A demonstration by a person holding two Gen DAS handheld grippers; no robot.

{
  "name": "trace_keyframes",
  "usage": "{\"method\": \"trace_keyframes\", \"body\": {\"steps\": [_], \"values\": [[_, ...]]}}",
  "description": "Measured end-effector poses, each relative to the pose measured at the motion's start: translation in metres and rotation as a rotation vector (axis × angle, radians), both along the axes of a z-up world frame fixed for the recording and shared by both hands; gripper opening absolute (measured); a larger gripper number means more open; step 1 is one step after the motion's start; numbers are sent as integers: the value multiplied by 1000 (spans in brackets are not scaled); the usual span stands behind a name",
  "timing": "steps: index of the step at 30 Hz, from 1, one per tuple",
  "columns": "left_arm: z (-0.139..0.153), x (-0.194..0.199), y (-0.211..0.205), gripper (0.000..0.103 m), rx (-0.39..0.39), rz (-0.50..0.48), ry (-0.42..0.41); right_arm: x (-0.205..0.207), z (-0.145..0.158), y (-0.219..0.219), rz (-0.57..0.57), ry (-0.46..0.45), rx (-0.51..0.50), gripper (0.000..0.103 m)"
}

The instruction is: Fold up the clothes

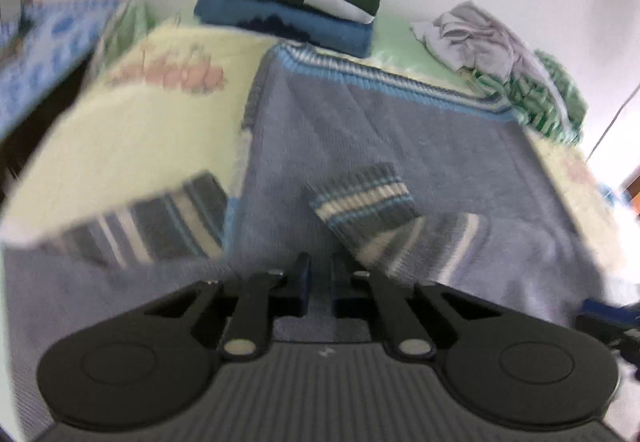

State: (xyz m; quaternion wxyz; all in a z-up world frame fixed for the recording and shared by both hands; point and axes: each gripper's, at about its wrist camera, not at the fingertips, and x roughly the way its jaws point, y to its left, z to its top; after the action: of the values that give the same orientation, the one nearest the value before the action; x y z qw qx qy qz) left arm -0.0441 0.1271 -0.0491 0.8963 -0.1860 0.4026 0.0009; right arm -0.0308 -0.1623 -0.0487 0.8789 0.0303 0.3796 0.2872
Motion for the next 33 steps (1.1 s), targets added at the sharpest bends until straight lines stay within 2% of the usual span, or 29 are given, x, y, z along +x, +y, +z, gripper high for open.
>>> {"method": "trace_keyframes", "body": {"steps": [2,3,4,6,8,11,19,22,23,27,30,33], "values": [[3,2,-1,24,-15,1,-23,1,0,2,4,14,10,36],[2,5,-1,51,-3,6,-28,1,-1,3,5,20,15,36],[1,9,-1,59,10,12,-31,1,-1,4,6,25,19,37],[-2,17,2,59,-34,18,-23,0,-2,5,2,28,17,37],[-1,21,9,58,-128,18,-27,-3,-2,6,-6,30,15,37],[4,18,12,64,-159,16,-36,-8,-4,4,-23,32,6,37],[2,8,23,66,-231,26,-8,-29,-16,7,-50,17,-85,38],[5,4,17,66,-178,5,-18,-38,-19,8,-85,-21,-81,57],[7,3,15,65,-159,-2,-21,-40,-20,7,-92,-17,-61,58],[12,-2,8,63,-84,-31,-35,-39,-20,5,-120,-12,-35,56],[14,-7,9,63,-79,-60,-20,-39,-22,1,-136,-12,-7,52],[15,-7,7,63,-83,-81,-6,-39,-22,1,-133,-16,-3,52]]}}
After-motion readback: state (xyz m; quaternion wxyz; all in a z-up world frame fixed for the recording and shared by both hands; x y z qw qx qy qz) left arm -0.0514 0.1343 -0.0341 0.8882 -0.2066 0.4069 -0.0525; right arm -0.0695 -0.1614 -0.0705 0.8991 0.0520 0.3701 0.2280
